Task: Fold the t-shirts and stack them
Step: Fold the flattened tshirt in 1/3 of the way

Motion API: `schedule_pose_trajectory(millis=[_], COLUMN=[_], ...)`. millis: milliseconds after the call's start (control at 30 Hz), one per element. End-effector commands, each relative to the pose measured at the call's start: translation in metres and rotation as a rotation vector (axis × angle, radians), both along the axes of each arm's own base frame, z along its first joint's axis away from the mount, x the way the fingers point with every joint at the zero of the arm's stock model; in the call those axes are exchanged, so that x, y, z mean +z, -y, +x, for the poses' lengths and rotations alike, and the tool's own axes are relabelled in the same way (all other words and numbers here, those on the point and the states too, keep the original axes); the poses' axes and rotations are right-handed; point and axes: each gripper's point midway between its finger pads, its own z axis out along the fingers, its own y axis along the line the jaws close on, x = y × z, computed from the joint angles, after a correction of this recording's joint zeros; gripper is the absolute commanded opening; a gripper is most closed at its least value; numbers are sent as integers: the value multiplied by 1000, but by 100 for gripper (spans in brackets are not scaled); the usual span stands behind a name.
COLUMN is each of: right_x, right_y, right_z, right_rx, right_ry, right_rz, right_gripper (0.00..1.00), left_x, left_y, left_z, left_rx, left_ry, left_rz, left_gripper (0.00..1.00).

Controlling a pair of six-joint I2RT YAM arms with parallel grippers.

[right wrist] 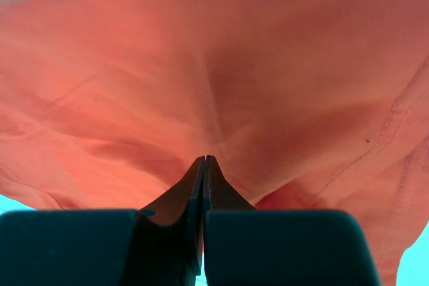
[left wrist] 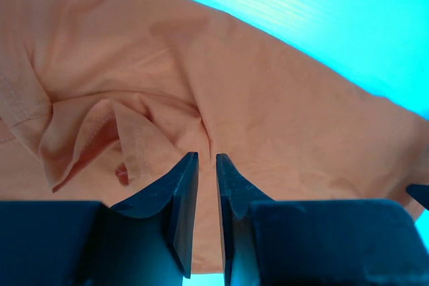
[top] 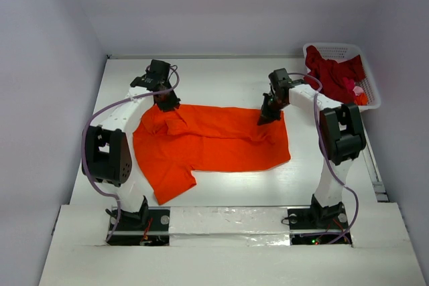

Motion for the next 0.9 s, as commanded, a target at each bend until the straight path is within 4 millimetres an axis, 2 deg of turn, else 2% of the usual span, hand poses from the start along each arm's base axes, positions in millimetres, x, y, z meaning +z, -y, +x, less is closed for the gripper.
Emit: schedule_pose_trajectory(millis=[0, 167, 267, 300, 333, 400, 567, 600, 867], right_x=[3, -20, -21, -28, -26, -35, -35, -36, -31], right_y=[-5, -9, -9, -9, -10, -12, -13, -7, 0], right_z=[-3, 0, 11, 13, 19, 19, 28, 31, 53], right_rx=[-17, -16, -13, -12, -11, -9, -2, -12, -27], right_ry=[-11, -76, -66, -81, -76, -103, -94, -96, -79], right_rz=[32, 31, 17, 6, 2, 5, -1, -18, -33], right_gripper=[0, 0, 0, 0, 0, 0, 0, 0, 0], left_x=[23, 33, 40, 43, 46, 50, 61, 61, 64], left_y=[7, 9, 6, 5, 6, 5, 2, 2, -6], left_z=[1, 1, 0, 0, 0, 0, 1, 1, 1], left_rx=[-21, -28, -29, -30, -29, -30, -29, -29, -22], left_ry=[19, 28, 39, 46, 52, 55, 73, 71, 71], left_rz=[-45, -55, -42, -39, -41, -41, -40, -39, -33], left_gripper=[15, 14, 14, 14, 14, 14, 14, 14, 14])
